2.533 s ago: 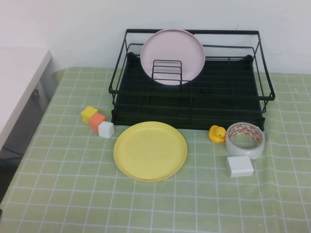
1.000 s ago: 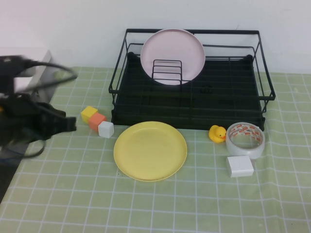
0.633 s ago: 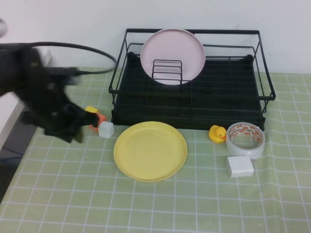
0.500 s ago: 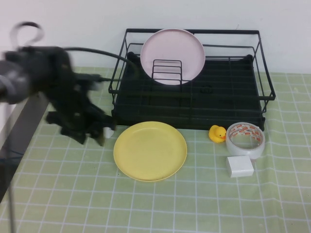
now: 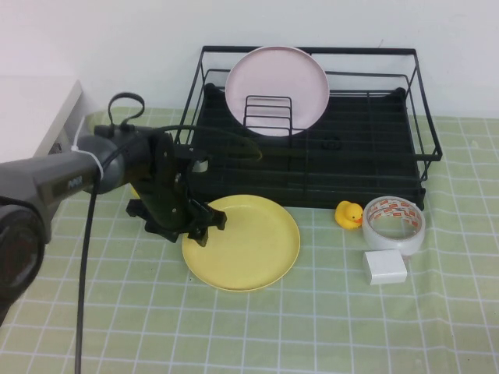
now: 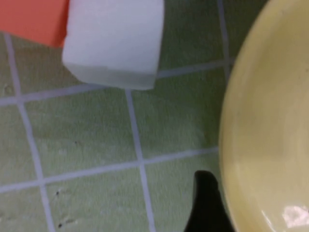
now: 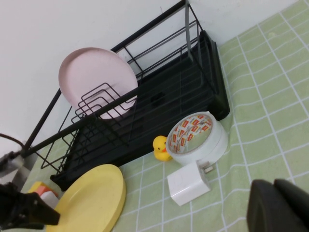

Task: Place plate on rack
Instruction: Pick up the plate from the table

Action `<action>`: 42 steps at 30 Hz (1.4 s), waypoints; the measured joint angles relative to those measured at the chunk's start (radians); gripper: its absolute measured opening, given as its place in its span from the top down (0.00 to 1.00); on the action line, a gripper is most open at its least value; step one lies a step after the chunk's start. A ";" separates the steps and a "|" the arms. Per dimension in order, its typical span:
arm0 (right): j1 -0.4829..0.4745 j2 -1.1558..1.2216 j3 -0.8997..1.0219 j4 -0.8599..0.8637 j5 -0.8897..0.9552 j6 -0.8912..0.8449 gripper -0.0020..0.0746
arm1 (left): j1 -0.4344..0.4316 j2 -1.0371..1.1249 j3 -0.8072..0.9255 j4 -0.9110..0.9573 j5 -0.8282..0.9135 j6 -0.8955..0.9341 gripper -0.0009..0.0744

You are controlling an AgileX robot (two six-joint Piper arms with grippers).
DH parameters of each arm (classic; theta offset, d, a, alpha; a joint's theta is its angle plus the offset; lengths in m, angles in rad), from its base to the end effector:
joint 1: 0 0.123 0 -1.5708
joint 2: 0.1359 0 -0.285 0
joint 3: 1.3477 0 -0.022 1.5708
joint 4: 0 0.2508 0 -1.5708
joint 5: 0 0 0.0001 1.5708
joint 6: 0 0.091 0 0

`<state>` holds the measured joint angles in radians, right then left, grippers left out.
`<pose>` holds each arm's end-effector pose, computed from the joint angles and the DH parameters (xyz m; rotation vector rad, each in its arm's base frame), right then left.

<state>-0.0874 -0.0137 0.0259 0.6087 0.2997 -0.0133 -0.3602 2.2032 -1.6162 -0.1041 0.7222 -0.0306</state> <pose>0.0550 0.0107 0.1829 0.4537 1.7092 0.5027 0.4282 -0.1679 0.1418 0.3690 2.7838 -0.2098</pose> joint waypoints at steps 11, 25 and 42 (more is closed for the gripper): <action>0.000 0.000 0.000 0.000 0.000 -0.001 0.96 | 0.000 0.053 -0.007 -0.011 -0.030 -0.065 0.88; 0.000 0.000 -0.072 0.126 0.090 -0.094 0.96 | 0.084 -0.180 0.037 -0.385 0.018 0.212 0.99; 0.000 0.668 -0.453 0.406 0.311 -0.725 0.74 | 0.041 -0.406 0.381 -0.480 -0.224 0.454 0.98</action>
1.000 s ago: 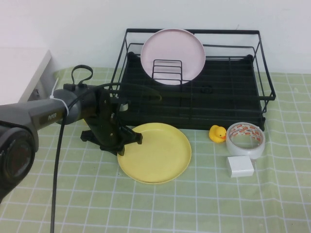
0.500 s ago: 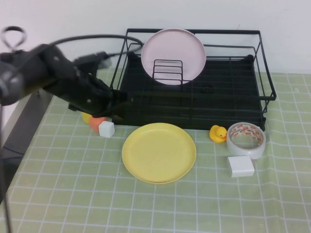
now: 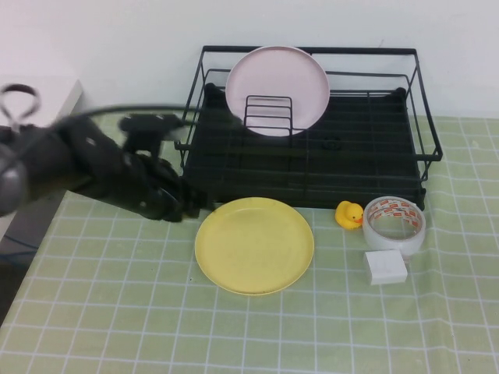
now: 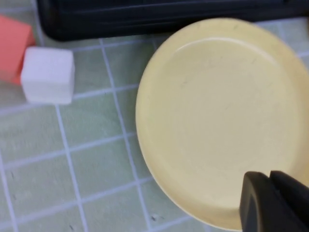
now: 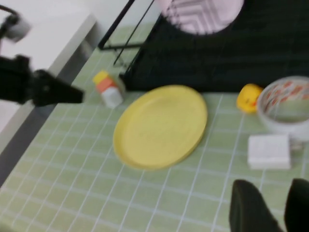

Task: Place plate on rack
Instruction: Pick up the plate from the table

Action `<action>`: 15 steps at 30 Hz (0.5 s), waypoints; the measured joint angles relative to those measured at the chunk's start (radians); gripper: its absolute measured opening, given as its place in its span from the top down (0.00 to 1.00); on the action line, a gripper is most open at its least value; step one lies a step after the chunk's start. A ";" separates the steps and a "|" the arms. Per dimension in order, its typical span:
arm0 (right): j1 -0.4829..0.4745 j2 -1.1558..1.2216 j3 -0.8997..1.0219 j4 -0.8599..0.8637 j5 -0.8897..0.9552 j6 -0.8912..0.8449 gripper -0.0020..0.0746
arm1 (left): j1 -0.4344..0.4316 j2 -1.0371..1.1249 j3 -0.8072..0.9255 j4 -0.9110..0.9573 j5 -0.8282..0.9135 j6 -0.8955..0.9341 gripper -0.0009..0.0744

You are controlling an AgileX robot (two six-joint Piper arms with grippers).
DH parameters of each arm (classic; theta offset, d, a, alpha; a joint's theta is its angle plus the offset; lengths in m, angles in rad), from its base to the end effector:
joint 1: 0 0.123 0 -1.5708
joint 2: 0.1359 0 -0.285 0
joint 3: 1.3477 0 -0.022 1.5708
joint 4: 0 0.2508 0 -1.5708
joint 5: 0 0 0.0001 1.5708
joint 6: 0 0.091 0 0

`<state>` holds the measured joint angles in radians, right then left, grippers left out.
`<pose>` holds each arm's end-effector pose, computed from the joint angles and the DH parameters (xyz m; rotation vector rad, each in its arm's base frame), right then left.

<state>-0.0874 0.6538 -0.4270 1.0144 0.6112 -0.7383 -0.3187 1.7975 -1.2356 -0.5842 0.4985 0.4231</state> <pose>0.1241 0.0337 0.2746 -0.0387 2.0463 0.5832 0.3615 -0.1446 0.2255 0.3843 2.4673 -0.5091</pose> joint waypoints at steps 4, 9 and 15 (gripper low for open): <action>0.000 0.070 -0.004 0.022 0.041 -0.033 0.74 | -0.065 0.056 0.000 0.125 -0.068 -0.045 0.84; 0.000 0.090 -0.004 0.028 0.113 -0.057 0.74 | -0.082 0.168 -0.074 0.271 -0.034 -0.262 0.53; 0.000 0.090 -0.004 0.028 0.185 -0.066 0.74 | -0.082 0.325 -0.262 0.475 0.083 -0.500 0.44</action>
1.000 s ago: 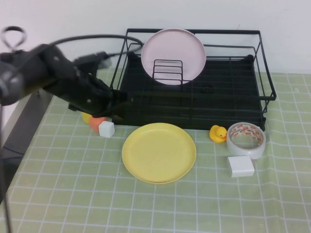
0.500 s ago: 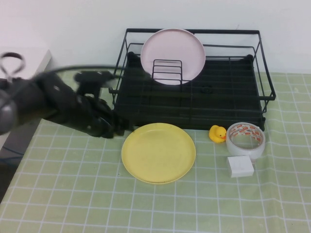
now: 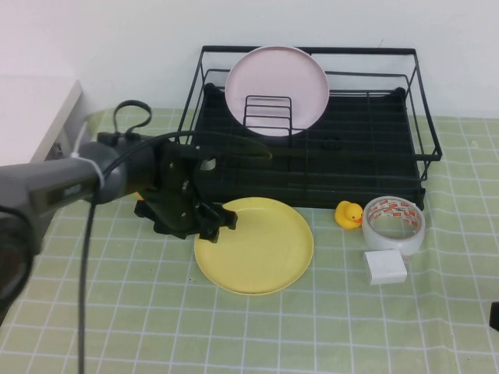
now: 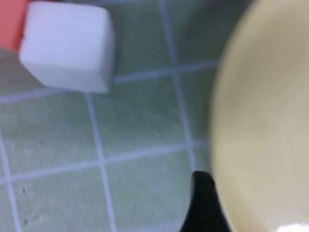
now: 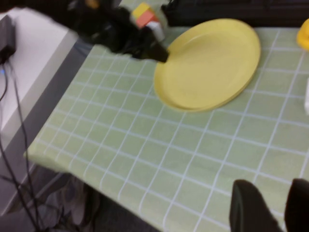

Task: Place plate on rack
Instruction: Pick up the plate from the table

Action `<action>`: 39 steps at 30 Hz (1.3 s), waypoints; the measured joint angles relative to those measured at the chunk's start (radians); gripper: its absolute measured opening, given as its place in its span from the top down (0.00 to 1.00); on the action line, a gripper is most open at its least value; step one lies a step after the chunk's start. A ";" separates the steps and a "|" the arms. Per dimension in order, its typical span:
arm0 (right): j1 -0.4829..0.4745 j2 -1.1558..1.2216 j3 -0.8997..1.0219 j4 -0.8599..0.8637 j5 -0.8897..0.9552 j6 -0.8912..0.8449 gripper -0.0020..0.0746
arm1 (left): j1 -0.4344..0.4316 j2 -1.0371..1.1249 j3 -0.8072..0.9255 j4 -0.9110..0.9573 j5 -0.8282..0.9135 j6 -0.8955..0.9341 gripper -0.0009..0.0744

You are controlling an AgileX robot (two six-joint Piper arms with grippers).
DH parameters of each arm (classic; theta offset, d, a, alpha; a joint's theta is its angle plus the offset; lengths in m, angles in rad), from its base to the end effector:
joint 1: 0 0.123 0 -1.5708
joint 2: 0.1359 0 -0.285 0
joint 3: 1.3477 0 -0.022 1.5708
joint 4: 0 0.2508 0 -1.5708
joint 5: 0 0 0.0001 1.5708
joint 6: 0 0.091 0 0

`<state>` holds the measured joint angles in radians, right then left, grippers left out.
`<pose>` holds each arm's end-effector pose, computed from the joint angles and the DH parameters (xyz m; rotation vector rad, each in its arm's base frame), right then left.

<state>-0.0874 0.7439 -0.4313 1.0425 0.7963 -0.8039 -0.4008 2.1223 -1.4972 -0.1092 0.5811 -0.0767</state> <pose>0.1268 0.0453 0.2618 -0.1748 2.1888 0.7410 0.4097 -0.1795 0.1520 0.3333 2.6901 -0.2538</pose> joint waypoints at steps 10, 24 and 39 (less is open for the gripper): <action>0.000 0.000 0.000 -0.004 0.024 -0.002 0.74 | 0.000 0.177 -0.212 -0.003 0.113 -0.073 0.43; 0.000 0.000 0.000 -0.029 0.028 -0.019 0.74 | 0.006 0.198 -0.256 -0.035 0.169 -0.052 0.95; 0.000 0.000 0.000 -0.033 0.021 -0.035 0.74 | 0.222 0.198 -0.256 -0.651 0.442 0.490 0.99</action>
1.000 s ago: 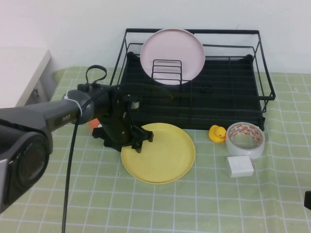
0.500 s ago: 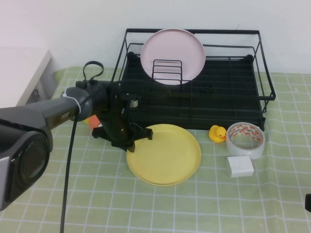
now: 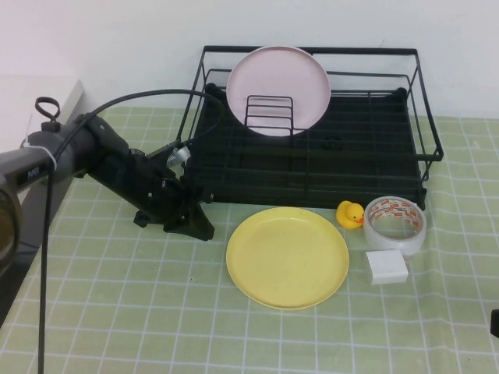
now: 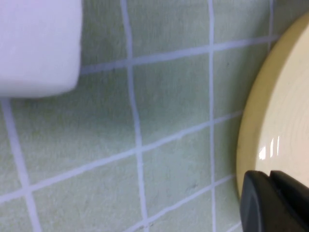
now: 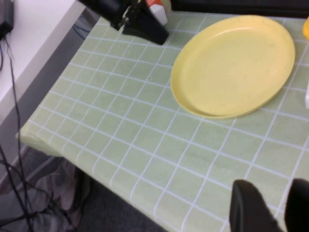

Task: Place plate on rack
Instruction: Pick up the plate from the table

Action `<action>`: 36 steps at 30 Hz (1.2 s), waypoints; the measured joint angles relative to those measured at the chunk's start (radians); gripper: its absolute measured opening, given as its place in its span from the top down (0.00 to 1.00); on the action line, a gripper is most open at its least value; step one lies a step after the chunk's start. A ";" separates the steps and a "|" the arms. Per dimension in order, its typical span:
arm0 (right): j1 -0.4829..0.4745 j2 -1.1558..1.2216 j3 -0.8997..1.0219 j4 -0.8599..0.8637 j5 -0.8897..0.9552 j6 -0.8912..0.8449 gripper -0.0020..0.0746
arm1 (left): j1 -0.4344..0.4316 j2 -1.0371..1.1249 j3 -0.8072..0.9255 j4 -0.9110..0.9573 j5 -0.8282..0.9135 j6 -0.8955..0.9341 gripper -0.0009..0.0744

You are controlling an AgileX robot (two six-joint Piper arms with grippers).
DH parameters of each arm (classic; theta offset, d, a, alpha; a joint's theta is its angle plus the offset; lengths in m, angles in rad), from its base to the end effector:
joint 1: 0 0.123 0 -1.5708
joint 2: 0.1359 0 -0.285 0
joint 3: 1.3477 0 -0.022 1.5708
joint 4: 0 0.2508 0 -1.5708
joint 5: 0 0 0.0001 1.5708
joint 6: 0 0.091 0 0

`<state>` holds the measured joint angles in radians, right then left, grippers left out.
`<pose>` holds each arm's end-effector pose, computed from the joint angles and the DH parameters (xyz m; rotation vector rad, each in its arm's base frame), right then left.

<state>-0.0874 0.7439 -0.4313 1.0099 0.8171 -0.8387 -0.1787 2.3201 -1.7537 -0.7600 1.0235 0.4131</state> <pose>0.1249 0.0455 0.2597 -0.2493 2.2043 0.7097 0.4523 -0.1361 0.1355 0.2903 2.8324 -0.9549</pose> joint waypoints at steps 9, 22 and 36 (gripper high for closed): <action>0.000 0.000 0.000 -0.004 -0.059 -0.012 0.74 | -0.064 -0.031 0.000 0.075 -0.054 -0.011 0.99; 0.000 0.002 0.000 -0.019 -0.062 -0.016 0.74 | -0.273 -0.056 -0.004 0.531 -0.212 -0.312 0.78; 0.000 0.002 0.000 -0.027 -0.054 -0.016 0.74 | -0.273 -0.051 -0.006 0.590 -0.250 -0.413 0.44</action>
<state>-0.0874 0.7455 -0.4313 0.9827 0.7633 -0.8548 -0.4516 2.2688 -1.7597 -0.1697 0.7734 0.0000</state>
